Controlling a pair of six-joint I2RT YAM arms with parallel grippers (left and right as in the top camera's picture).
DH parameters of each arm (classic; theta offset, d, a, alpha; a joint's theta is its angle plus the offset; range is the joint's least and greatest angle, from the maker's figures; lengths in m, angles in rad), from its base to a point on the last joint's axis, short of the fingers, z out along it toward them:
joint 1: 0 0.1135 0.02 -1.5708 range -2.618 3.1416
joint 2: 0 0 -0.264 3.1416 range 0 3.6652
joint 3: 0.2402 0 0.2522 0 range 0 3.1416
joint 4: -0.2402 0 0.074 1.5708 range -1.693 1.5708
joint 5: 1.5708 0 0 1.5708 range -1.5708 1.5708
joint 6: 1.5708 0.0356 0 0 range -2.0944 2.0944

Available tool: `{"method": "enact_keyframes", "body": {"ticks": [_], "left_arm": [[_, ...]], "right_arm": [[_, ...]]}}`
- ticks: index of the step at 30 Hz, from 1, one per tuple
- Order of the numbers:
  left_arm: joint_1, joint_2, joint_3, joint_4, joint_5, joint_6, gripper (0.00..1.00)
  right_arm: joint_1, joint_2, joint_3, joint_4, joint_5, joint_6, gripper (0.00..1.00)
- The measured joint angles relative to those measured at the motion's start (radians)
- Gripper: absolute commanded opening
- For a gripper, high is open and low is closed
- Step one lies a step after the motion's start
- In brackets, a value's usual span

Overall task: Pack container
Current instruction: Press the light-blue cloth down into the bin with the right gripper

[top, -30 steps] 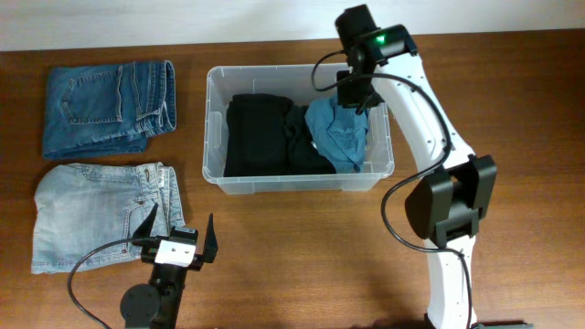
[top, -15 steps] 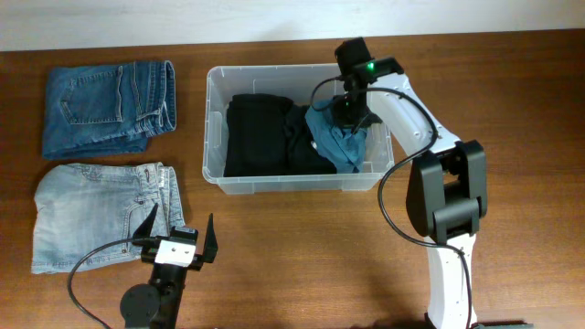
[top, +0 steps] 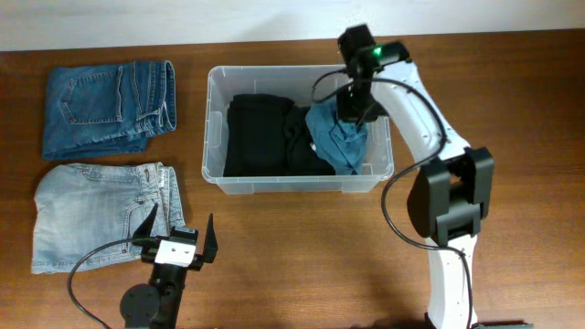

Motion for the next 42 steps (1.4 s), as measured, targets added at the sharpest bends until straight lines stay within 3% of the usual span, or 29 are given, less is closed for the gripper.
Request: {"method": "enact_keyframes", "body": {"ticks": [4,8,27,35,38,42], "left_arm": [[0.000,0.000,0.000,0.000,0.000,0.000,1.00],[0.000,0.000,0.000,0.000,0.000,0.000,0.99],[0.000,0.000,0.000,0.000,0.000,0.000,0.99],[0.000,0.000,0.000,0.000,0.000,0.000,0.99],[0.000,0.000,0.000,0.000,0.000,0.000,0.99],[0.000,0.000,0.000,0.000,0.000,0.000,0.99]], "right_arm": [[0.003,-0.038,0.078,-0.118,0.000,0.000,0.17],[0.005,-0.060,0.068,-0.131,-0.008,0.000,0.17],[0.028,-0.061,-0.375,0.167,-0.060,0.013,0.13],[0.028,-0.061,-0.286,0.145,-0.061,0.012,0.14],[0.028,-0.061,-0.182,0.144,-0.061,0.014,0.22],[0.028,-0.071,-0.095,0.179,-0.056,0.013,0.23]]}}
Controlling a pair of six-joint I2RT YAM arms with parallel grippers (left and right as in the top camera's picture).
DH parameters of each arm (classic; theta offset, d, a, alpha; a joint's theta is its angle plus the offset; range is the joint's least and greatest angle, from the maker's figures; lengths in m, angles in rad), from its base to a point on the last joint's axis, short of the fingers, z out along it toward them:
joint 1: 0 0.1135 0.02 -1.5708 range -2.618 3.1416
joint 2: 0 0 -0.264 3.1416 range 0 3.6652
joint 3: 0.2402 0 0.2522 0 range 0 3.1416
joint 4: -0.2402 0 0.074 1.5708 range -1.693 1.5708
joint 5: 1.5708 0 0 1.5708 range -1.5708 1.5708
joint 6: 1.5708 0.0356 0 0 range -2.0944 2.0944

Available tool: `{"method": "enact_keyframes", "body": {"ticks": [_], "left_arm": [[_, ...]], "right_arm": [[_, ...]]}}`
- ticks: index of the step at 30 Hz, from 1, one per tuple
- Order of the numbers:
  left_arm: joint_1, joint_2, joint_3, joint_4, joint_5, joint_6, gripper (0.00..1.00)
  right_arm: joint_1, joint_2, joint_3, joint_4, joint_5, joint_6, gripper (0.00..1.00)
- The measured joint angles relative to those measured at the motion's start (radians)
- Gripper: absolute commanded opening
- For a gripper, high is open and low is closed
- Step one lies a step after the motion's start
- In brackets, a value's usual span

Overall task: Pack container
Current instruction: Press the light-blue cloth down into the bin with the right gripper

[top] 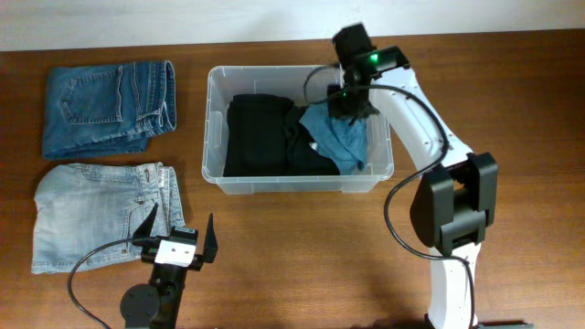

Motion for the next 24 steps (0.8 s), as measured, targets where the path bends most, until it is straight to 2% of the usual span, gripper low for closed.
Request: {"method": "enact_keyframes", "body": {"ticks": [11,24], "left_arm": [[0.000,0.000,0.000,0.000,0.000,0.000,1.00],[0.000,0.000,0.000,0.000,0.000,0.000,0.99]], "right_arm": [[0.000,0.026,0.008,0.025,0.059,0.000,0.22],[0.000,0.093,-0.030,-0.130,0.050,0.024,0.21]]}}
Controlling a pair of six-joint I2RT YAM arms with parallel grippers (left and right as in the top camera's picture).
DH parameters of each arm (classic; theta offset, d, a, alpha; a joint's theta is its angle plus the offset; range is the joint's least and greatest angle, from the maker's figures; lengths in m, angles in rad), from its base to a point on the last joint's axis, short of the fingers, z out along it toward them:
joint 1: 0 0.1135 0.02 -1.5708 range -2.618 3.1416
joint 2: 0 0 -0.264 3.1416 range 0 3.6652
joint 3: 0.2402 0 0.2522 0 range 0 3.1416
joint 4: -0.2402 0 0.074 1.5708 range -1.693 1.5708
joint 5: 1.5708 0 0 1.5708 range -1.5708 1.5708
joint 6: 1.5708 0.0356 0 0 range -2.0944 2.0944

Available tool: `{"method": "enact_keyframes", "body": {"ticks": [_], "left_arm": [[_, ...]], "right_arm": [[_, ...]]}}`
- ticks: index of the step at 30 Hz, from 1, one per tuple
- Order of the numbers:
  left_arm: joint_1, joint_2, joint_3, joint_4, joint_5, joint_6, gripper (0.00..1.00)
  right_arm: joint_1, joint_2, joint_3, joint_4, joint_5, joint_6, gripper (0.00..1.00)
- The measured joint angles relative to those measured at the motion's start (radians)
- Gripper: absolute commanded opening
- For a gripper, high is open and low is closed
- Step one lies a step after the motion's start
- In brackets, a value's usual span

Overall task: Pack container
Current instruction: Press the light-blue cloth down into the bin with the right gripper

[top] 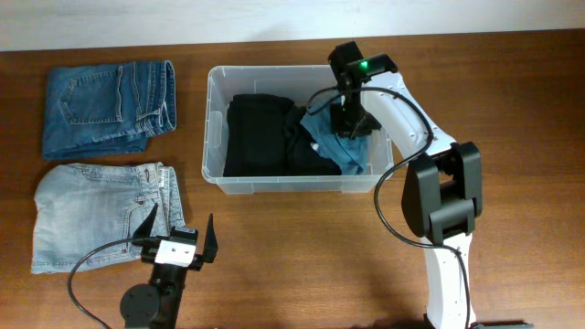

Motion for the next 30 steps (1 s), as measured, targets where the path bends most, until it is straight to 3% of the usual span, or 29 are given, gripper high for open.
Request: {"method": "enact_keyframes", "body": {"ticks": [9,11,20,26,30], "left_arm": [[0.000,0.000,0.000,0.000,0.000,0.000,0.99],[0.000,0.000,0.000,0.000,0.000,0.000,0.99],[0.000,0.000,0.000,0.000,0.000,0.000,0.99],[0.000,0.000,0.000,0.000,0.000,0.000,0.99],[0.000,0.000,0.000,0.000,0.000,0.000,0.99]], "right_arm": [[0.002,-0.014,-0.003,-0.074,-0.019,0.003,0.19],[0.006,-0.041,-0.002,-0.074,-0.021,0.002,0.26],[0.010,-0.206,0.050,0.143,-0.021,0.002,0.27],[0.010,-0.119,0.050,0.226,-0.020,0.001,0.13],[0.008,-0.014,0.049,0.242,-0.018,-0.001,0.11]]}}
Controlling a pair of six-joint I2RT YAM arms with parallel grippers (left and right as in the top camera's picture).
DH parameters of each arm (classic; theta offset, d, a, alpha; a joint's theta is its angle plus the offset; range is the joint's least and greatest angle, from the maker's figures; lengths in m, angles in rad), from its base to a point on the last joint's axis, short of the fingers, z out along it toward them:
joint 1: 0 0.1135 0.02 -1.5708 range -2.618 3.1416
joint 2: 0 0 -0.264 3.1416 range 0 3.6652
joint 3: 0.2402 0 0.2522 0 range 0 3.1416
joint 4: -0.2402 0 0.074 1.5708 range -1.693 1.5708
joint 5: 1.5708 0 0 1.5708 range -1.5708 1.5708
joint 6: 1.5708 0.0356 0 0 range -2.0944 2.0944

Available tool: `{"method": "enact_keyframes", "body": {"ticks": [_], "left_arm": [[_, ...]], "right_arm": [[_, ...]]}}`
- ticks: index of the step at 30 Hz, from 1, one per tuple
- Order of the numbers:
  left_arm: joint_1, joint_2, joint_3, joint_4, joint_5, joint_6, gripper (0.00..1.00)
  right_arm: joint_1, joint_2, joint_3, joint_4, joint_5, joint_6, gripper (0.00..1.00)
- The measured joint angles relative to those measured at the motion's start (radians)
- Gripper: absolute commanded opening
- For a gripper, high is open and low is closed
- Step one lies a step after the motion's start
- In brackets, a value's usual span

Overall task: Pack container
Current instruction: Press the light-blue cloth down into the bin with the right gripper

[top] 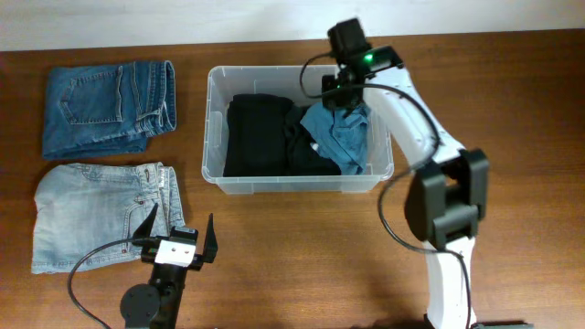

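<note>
A clear plastic container (212, 128) stands in the middle of the table. Inside it a folded black garment (260, 137) fills the left and middle, and a crumpled blue denim garment (343, 139) lies at the right end. My right gripper (341, 99) hangs over the far right part of the container, just above the denim's upper edge; its fingers are hidden under the wrist. My left gripper (178, 233) rests open near the front edge, with nothing between its fingers.
Folded dark blue jeans (105, 105) lie at the far left of the table. Folded light blue jeans (96, 215) lie in front of them, close to the left gripper. The right arm reaches over the container's right side.
My right gripper was lower, over the middle of the denim garment; now it is nearer the container's far wall. The denim lies a little more spread. The left arm has not moved.
My right gripper was over the bunched denim at the container's right end. Then it stood nearer the far wall with the denim stretched leftward. Then it was down on the denim, and now it is back by the far wall.
</note>
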Motion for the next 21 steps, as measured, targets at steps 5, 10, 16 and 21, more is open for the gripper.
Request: {"method": "enact_keyframes", "body": {"ticks": [5,10,16,21], "left_arm": [[0.000,0.000,0.000,0.000,0.000,0.000,0.99],[0.000,0.000,0.000,0.000,0.000,0.000,0.99],[0.000,0.000,0.000,0.000,0.000,0.000,0.99],[0.000,0.000,0.000,0.000,0.000,0.000,0.99]], "right_arm": [[-0.004,0.068,0.000,0.016,0.020,-0.002,0.11],[-0.006,0.069,0.000,0.013,0.025,-0.002,0.10],[-0.006,0.061,0.004,-0.026,0.032,-0.002,0.10],[-0.006,0.024,0.005,-0.132,0.031,0.000,0.11]]}}
